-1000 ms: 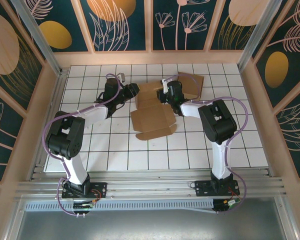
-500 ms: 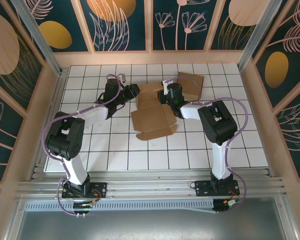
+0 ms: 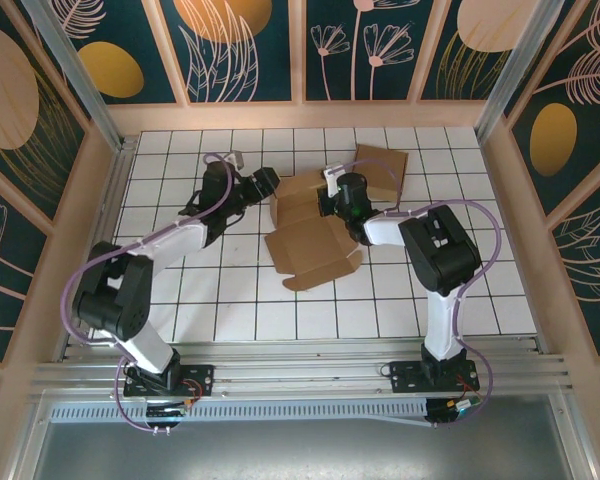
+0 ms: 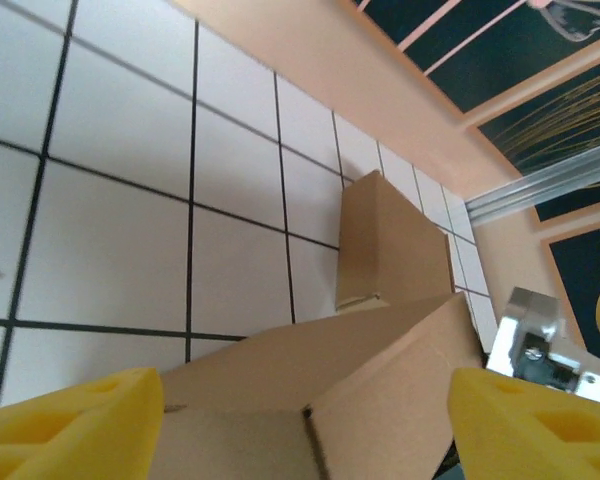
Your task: Fold the paper box
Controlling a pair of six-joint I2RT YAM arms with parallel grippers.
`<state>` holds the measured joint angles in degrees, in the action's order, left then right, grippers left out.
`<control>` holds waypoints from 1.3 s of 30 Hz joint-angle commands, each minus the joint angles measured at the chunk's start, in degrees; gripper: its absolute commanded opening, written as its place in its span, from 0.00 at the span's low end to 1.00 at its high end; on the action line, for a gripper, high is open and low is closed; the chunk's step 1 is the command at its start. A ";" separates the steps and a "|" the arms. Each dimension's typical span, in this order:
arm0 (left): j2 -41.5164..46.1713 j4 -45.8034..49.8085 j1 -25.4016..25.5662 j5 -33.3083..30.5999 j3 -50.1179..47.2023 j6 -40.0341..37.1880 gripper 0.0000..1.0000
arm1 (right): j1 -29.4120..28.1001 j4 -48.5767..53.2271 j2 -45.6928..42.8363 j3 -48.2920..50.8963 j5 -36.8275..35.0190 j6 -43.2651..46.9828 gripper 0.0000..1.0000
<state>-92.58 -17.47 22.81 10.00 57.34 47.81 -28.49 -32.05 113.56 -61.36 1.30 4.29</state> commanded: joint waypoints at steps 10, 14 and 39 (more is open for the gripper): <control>27.60 11.56 -0.22 -14.14 -7.74 -17.91 0.86 | 1.87 38.17 -16.42 -13.39 4.03 44.31 0.00; 34.20 14.34 -0.22 -10.93 -8.21 -19.78 0.90 | -2.46 53.40 -17.28 -21.07 -13.04 68.55 0.00; 46.79 5.11 -0.22 -2.51 -22.93 -32.43 0.99 | -25.25 52.80 -18.39 -13.74 -17.90 71.43 0.45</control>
<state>-43.48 -10.44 22.79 0.97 32.18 20.80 -53.25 22.48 101.19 -76.31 -17.87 85.91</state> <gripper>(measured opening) 0.988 0.446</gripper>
